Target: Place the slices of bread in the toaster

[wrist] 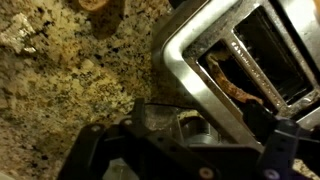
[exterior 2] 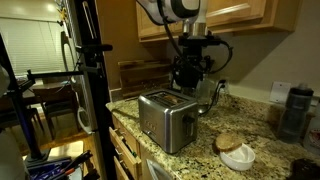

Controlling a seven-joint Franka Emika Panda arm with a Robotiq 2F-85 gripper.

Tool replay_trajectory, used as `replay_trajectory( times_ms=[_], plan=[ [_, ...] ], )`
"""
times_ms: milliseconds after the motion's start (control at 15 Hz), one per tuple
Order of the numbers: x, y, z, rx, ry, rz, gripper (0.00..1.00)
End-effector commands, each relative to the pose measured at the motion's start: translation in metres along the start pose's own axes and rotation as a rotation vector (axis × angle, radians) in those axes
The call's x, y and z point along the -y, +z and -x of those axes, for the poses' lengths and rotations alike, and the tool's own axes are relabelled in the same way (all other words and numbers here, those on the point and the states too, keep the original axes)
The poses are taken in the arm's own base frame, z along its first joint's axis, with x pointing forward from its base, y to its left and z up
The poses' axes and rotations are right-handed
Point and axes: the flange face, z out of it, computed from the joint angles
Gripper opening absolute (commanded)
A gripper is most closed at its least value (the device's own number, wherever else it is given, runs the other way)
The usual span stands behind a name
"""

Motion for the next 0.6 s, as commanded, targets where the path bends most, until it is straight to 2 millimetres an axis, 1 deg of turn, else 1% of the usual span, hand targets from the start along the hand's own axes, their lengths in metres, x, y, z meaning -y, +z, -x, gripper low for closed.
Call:
replay_trajectory(
  times_ms=[0,533],
  plan=[
    [-0.016,0.002,0.010,-0.022,0.147,0.010,1.00],
    [-0.049,0.021,0.047,-0.027,0.371,-0.017,1.00]
  ],
)
